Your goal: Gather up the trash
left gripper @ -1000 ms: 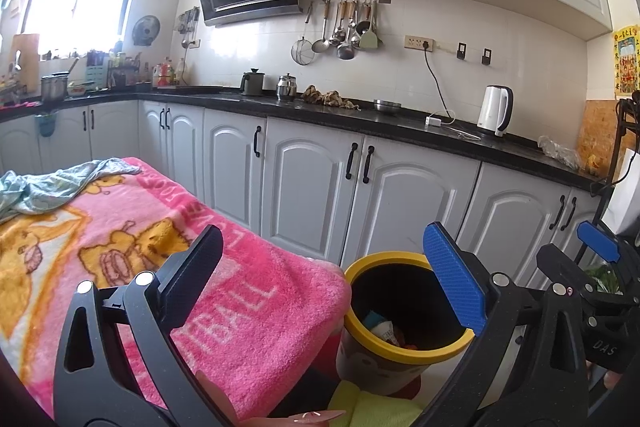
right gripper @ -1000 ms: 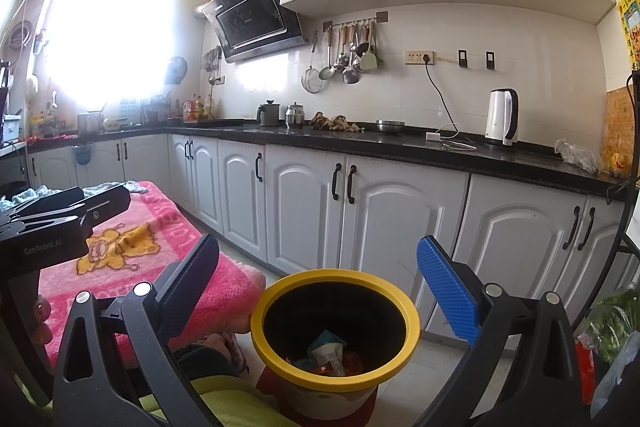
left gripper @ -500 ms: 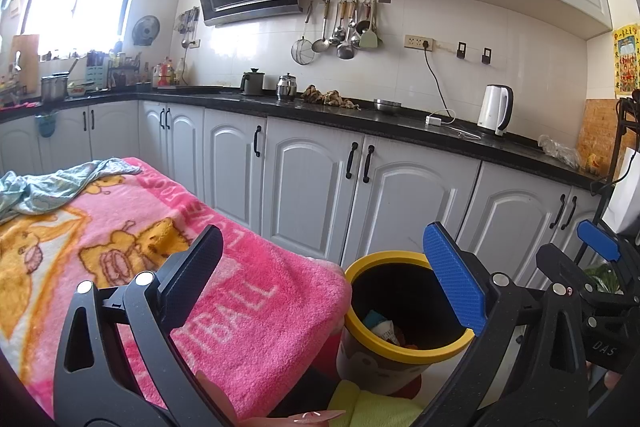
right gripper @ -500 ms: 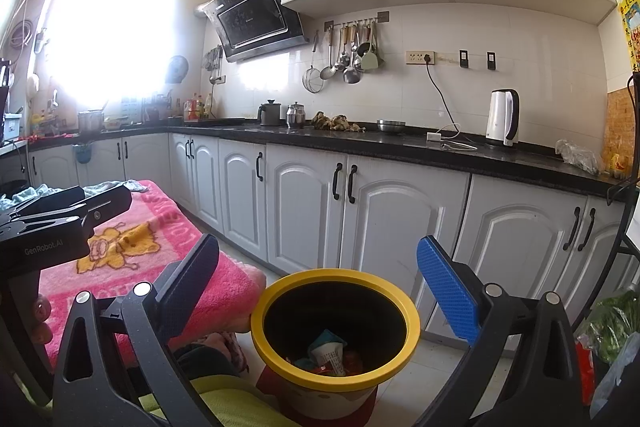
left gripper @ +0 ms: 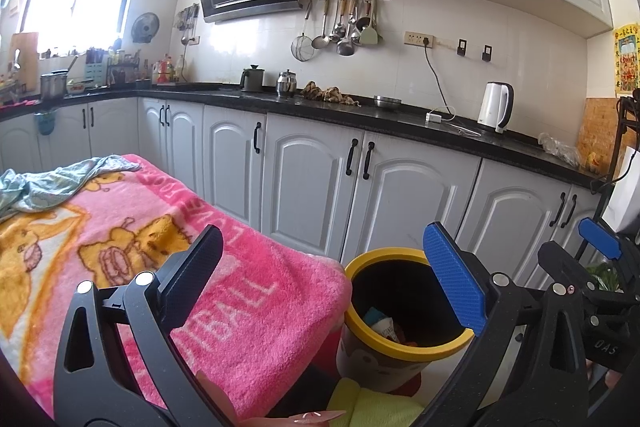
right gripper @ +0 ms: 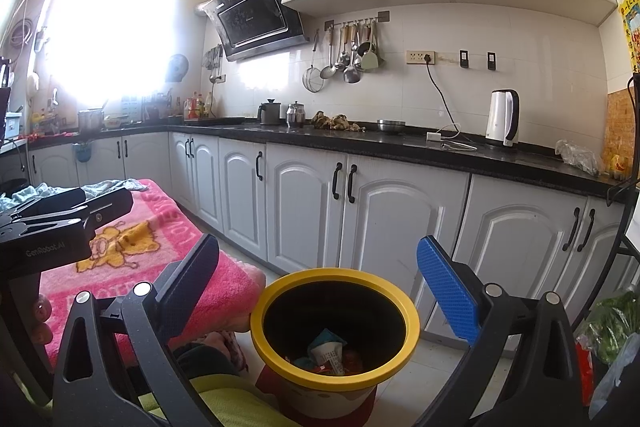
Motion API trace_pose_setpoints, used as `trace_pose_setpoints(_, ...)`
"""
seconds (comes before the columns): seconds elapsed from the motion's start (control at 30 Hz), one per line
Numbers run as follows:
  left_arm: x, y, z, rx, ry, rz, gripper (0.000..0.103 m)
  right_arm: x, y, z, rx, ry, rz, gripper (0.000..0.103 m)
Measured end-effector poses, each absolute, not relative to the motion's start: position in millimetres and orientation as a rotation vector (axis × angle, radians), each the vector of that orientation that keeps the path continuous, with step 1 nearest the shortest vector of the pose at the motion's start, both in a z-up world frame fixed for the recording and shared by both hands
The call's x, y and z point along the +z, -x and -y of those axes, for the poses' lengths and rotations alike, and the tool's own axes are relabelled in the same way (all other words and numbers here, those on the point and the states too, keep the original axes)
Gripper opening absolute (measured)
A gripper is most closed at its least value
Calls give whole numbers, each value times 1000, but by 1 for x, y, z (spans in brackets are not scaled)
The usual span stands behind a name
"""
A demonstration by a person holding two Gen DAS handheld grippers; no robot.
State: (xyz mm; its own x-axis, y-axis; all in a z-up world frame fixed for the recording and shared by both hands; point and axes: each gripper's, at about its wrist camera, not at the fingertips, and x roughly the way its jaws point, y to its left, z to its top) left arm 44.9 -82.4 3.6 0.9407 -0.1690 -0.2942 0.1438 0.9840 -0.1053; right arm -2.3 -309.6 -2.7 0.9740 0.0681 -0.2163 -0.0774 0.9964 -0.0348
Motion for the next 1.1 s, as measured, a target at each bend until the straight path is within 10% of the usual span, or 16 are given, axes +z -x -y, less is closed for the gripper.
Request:
trace_pose_setpoints(0.73,-4,-51,72,-152,93,-371,92,-10,-7,302,111,65,-256,97)
trace_pose_setpoints(1.1,-24,0,-218,552,361,-524,92,-6,-69,41,762,191,-473,97)
